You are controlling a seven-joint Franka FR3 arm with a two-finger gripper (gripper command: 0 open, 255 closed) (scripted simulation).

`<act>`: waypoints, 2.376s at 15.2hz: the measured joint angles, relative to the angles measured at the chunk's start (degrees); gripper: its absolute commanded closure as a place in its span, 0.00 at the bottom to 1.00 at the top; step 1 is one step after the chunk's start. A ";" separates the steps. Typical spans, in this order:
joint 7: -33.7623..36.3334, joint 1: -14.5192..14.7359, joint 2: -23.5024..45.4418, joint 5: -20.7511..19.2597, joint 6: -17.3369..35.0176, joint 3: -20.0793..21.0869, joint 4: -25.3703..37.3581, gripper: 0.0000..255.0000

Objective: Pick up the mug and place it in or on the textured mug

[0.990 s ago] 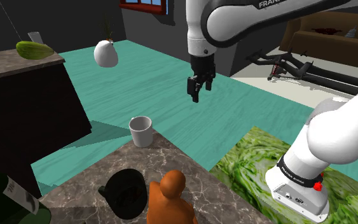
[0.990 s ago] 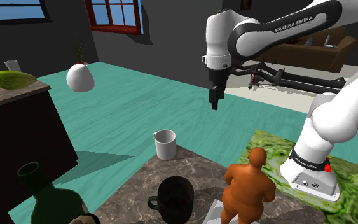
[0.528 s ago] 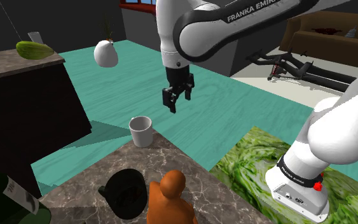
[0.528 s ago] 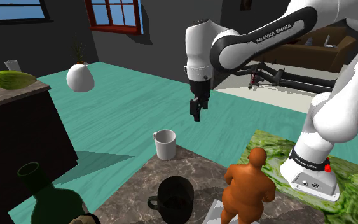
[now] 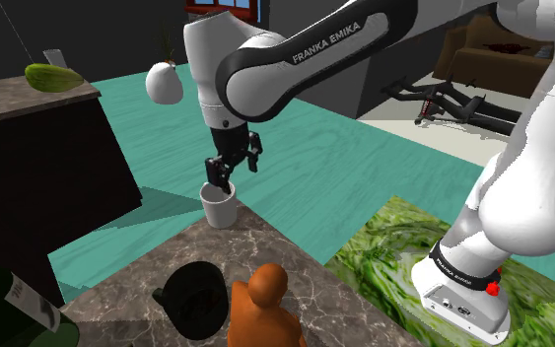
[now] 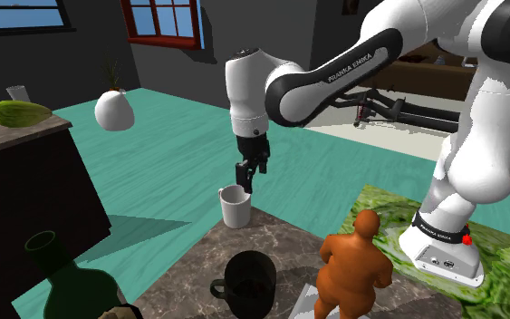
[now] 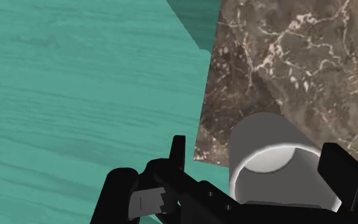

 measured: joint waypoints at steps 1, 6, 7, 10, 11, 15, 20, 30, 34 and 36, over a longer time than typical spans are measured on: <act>1.33 0.67 2.32 -1.01 0.23 0.33 1.97 0.00; 7.03 4.92 13.59 -5.87 -0.80 0.95 13.50 0.00; 7.37 5.33 14.44 -6.19 -1.20 0.96 14.70 0.00; 7.98 5.75 15.79 -6.87 0.18 0.78 14.62 0.00; 8.10 5.76 16.05 -7.02 0.89 0.71 14.13 0.00; 8.58 5.86 17.02 -7.63 3.39 0.44 12.49 0.00; 8.69 5.92 17.29 -7.78 3.78 0.38 12.37 0.00; 8.69 5.92 17.30 -7.78 3.80 0.38 12.38 1.00; 8.49 5.84 16.89 -7.54 3.01 0.48 12.78 1.00; 8.20 5.71 16.26 -7.20 1.91 0.61 13.33 1.00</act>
